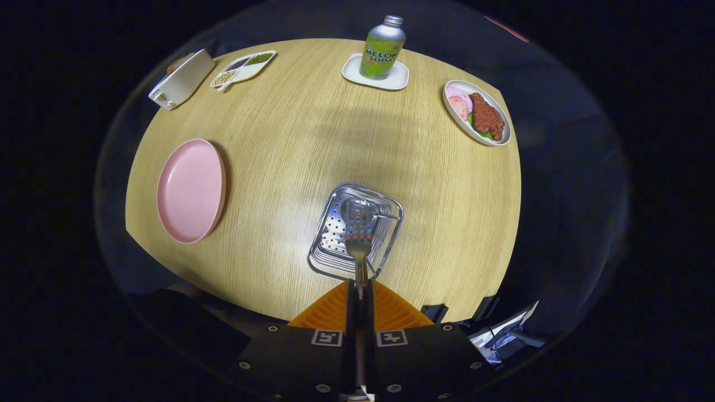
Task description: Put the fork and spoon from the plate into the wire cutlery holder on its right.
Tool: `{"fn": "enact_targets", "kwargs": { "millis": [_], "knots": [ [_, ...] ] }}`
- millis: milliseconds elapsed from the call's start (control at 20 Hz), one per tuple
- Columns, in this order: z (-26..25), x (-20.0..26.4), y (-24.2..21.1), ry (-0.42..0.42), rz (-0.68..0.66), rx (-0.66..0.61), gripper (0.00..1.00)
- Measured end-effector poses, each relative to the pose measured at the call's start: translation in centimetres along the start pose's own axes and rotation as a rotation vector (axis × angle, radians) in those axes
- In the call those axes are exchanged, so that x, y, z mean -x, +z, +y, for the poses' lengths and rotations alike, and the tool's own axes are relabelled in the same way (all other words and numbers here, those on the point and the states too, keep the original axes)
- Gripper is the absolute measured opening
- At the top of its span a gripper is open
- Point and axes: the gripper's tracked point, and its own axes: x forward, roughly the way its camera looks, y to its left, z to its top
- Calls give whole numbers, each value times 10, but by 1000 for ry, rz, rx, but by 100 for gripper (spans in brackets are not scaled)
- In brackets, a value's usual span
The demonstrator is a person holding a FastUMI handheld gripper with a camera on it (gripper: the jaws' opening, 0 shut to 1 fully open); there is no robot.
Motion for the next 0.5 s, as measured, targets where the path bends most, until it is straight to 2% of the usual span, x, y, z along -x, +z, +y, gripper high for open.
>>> {"fn": "enact_targets", "kwargs": {
  "millis": [250, 500],
  "knots": [
    [0, 1, 14, 2, -61, -19, 10],
    [-2, 19, 56, -18, -306, -79, 11]
  ]
}}
